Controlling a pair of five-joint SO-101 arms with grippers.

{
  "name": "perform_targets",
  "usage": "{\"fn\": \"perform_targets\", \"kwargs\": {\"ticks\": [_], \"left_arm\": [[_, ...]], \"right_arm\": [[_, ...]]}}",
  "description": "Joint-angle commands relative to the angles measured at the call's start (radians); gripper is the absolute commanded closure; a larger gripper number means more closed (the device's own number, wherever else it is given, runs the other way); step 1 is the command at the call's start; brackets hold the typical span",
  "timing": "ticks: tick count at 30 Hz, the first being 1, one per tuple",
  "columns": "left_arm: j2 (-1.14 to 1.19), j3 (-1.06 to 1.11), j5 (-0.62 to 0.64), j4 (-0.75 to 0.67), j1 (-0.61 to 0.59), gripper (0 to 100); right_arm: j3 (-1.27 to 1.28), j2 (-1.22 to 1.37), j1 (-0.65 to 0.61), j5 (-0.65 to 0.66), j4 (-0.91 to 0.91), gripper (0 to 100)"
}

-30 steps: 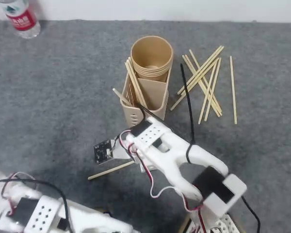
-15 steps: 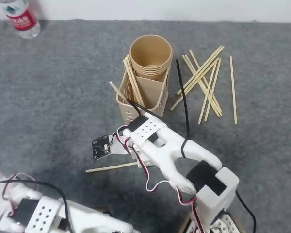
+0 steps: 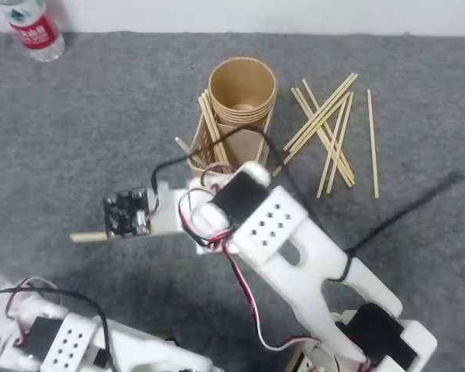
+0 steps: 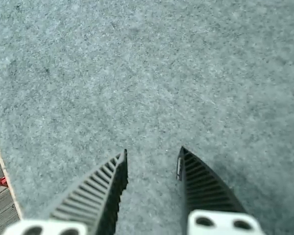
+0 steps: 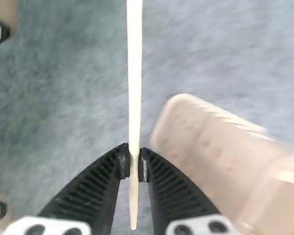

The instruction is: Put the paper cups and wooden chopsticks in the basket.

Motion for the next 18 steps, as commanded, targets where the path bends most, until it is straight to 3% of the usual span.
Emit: {"fn": "perform_targets", "kwargs": {"ticks": [1, 6, 10, 13, 18], "left_arm": [[-0.009, -0.004, -0.006, -0.021, 0.000, 83], [-0.009, -0.021, -0.006, 0.040, 0.103, 82], [-0.009, -0.093, 0.017, 0.167, 0.361, 82], [-0.009, -0.153, 0.206, 0.195, 0.594, 82], [-0.009, -0.160, 0.500, -0.014, 0.858, 83]], "right_arm": [[-0.215, -0.047, -0.001, -0.055, 0.012, 99.2], [-0.434, -0.025, 0.024, -0.219, -0.150, 99.2], [-0.494, -0.031, 0.147, -0.381, -0.331, 99.2], [-0.494, -0.031, 0.280, -0.569, -0.363, 99.2], [-0.491, -0.031, 0.412, -0.798, -0.321, 99.2]]}}
